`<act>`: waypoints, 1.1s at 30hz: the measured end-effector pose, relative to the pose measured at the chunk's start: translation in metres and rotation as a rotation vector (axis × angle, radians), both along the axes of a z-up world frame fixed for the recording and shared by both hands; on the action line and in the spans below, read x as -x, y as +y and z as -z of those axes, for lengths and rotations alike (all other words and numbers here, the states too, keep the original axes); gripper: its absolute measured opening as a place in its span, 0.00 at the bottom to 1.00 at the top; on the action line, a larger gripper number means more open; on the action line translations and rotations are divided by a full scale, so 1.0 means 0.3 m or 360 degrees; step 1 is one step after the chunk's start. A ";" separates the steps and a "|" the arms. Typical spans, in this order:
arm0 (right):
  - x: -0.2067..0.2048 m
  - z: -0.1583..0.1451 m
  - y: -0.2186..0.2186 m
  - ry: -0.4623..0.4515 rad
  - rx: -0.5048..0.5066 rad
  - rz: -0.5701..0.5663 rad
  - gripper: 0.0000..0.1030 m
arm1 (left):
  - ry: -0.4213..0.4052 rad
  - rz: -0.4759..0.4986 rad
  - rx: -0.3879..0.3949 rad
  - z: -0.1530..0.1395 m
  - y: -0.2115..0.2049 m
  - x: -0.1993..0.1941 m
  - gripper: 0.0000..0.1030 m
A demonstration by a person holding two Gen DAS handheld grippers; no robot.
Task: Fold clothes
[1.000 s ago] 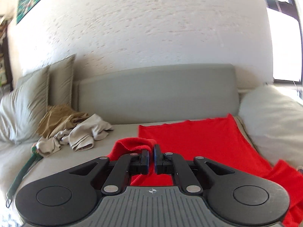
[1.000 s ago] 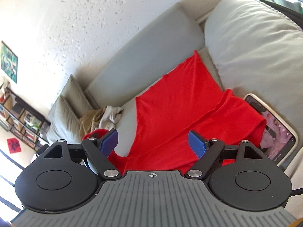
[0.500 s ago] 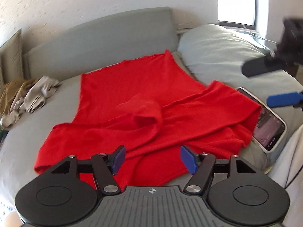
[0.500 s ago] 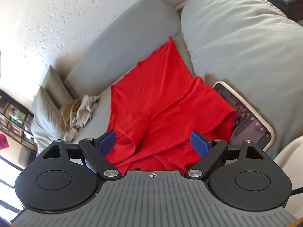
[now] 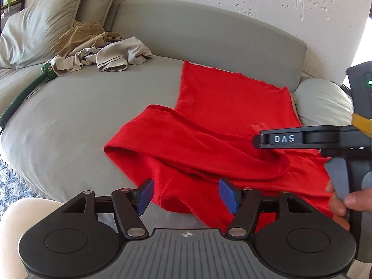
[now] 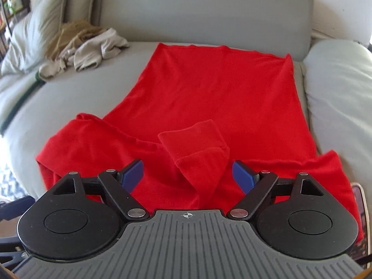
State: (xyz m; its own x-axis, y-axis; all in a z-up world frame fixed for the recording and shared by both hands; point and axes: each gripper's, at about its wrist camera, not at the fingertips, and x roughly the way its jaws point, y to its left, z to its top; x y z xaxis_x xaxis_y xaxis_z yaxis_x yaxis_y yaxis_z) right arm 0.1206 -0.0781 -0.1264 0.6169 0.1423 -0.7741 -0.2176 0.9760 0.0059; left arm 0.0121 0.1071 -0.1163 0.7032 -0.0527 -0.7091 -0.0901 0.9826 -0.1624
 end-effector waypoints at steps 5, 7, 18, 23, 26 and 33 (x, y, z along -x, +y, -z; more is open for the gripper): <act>-0.061 0.042 0.048 0.0004 0.0148 0.0025 0.41 | 0.0013 -0.0004 0.0051 0.019 0.023 0.000 0.60; -0.052 0.027 0.009 -0.0014 0.0078 0.0106 0.29 | 0.0007 -0.0006 0.0056 0.019 0.029 0.000 0.60; 0.118 0.072 -0.510 0.0181 -0.0511 0.0785 0.08 | 0.0026 -0.0210 0.0025 0.017 0.125 -0.026 0.62; 0.147 0.142 -0.625 0.0239 -0.0845 0.0835 0.11 | 0.0035 -0.0303 0.0011 0.016 0.169 -0.038 0.63; 0.138 0.155 -0.641 0.0256 -0.0903 0.0835 0.11 | 0.0093 -0.0332 -0.0068 0.031 0.209 -0.068 0.61; 0.133 0.179 -0.668 0.0284 -0.0988 0.0845 0.09 | 0.0139 -0.0231 -0.0335 0.108 0.201 -0.157 0.52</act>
State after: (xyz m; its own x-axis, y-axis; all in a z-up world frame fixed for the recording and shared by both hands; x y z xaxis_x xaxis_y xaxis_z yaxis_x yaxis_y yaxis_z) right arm 0.0808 -0.2786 -0.1800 0.5976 0.3000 -0.7436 0.3256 0.7567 0.5669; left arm 0.0593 0.1674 -0.1487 0.6284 0.1989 -0.7520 -0.2372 0.9697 0.0584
